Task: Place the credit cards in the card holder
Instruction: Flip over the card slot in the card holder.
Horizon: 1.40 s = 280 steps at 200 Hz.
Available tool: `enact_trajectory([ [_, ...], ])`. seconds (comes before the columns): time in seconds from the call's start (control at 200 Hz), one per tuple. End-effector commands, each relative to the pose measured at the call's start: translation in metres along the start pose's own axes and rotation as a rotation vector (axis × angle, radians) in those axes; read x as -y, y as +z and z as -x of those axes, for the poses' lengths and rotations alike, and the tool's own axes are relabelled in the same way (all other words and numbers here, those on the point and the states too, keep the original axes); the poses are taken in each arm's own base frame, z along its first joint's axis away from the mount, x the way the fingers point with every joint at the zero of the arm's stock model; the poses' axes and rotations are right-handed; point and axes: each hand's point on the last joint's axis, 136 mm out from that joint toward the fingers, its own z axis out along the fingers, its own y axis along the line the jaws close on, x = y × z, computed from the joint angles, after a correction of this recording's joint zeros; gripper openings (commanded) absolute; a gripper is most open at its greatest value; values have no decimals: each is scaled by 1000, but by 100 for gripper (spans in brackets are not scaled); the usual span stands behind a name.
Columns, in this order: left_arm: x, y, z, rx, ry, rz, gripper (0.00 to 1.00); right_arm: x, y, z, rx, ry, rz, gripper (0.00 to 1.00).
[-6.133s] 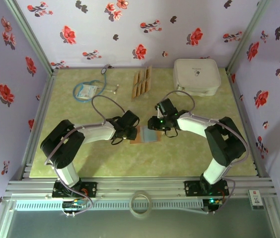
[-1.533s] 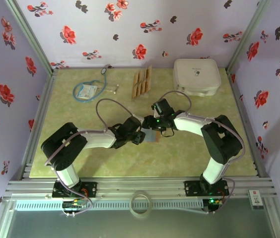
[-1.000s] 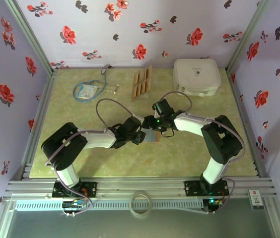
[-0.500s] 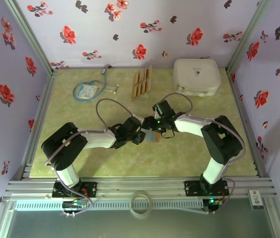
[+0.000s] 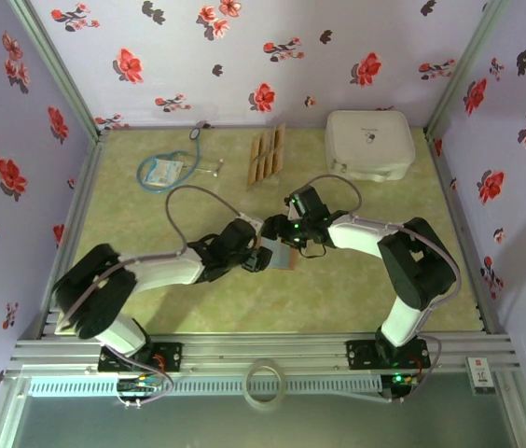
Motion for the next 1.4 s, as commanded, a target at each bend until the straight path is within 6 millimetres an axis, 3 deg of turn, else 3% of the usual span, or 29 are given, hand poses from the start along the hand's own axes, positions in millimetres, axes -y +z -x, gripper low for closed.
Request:
enact_trajectory([
  [0.0, -12, -27, 23, 112, -64, 37, 77, -32, -7, 9, 22, -6, 81, 61],
  [0.18, -36, -58, 37, 212, -156, 84, 83, -46, 4, 8, 12, -3, 109, 62],
  [0.325, -53, -71, 39, 235, -196, 115, 84, -55, 15, 7, 1, -8, 108, 64],
  [0.59, -77, -77, 33, 242, -238, 160, 84, -58, 43, 4, -22, 0, 82, 65],
  [0.815, -85, -74, 23, 215, -230, 174, 84, -58, 57, 3, -38, 6, 87, 65],
  [0.92, -85, -70, 18, 191, -218, 172, 85, -69, 49, 7, -27, -16, 103, 65],
  [1.095, -83, -60, 16, 155, -193, 164, 85, -79, 17, 18, 19, -80, 67, 65],
  [1.23, -81, -50, 16, 120, -169, 165, 85, -54, -13, 23, 72, -94, -49, 65],
  [1.395, -78, -35, 16, 68, -128, 167, 86, 2, -45, 15, 116, -106, -260, 65],
])
